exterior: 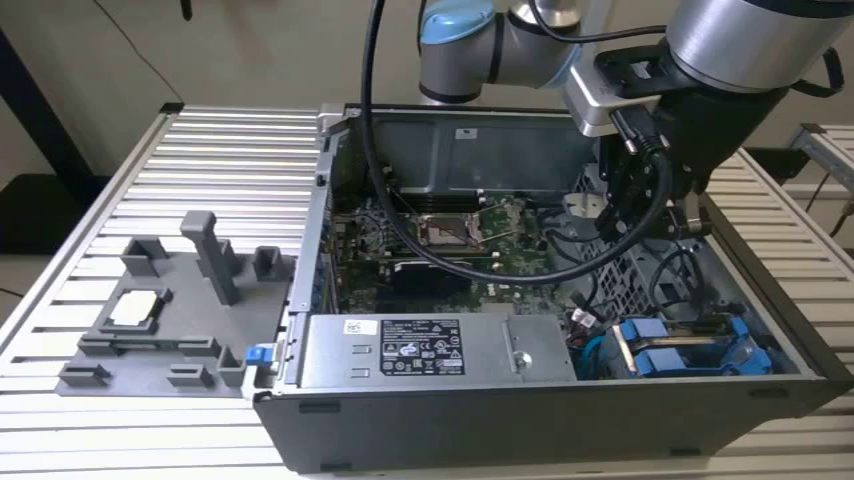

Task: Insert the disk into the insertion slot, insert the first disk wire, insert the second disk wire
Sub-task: 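Insert the first disk wire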

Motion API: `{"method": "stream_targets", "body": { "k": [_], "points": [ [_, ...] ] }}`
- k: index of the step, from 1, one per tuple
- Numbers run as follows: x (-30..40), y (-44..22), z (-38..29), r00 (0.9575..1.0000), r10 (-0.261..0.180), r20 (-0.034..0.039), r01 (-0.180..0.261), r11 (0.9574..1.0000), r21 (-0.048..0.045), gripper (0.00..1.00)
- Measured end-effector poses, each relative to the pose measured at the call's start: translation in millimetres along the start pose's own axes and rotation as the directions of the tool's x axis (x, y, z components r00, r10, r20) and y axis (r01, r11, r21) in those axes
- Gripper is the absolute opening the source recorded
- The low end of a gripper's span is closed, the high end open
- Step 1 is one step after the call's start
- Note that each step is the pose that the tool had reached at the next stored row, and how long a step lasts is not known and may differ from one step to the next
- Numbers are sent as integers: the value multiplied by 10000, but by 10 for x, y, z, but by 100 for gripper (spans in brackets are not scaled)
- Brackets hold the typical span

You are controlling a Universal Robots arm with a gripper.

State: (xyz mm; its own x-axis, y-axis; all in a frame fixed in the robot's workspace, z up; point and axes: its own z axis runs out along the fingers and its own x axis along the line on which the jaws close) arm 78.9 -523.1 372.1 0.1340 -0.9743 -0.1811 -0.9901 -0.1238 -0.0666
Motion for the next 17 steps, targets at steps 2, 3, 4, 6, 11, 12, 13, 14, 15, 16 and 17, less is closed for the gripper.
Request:
{"method": "stream_targets", "body": {
  "k": [2, 3, 4, 6, 11, 12, 13, 14, 15, 16, 17],
  "points": [
    [0, 0, 0, 10000, 0, 1, 0, 10000, 0, 17],
    [0, 0, 0, 10000, 0, 1, 0, 10000, 0, 19],
    [0, 0, 0, 10000, -12, 2, 12, 10000, -2, 19],
    [0, 0, 1, 9999, -143, 12, 143, 9999, -26, 25],
    [21, -13, -17, 9997, -258, 35, 258, 9997, -45, 32],
    [27, -14, -34, 9996, -270, 38, 270, 9996, -46, 32],
    [30, -14, -37, 9996, -277, 48, 277, 9996, -46, 32],
    [30, -15, -37, 9996, -281, 52, 281, 9996, -44, 32],
    [31, -15, -33, 9996, -285, 65, 285, 9996, -34, 32],
    [32, -15, -28, 9995, -290, 89, 290, 9996, -23, 32],
    [33, -15, -24, 9995, -302, 113, 302, 9995, -8, 32]
  ]
}}
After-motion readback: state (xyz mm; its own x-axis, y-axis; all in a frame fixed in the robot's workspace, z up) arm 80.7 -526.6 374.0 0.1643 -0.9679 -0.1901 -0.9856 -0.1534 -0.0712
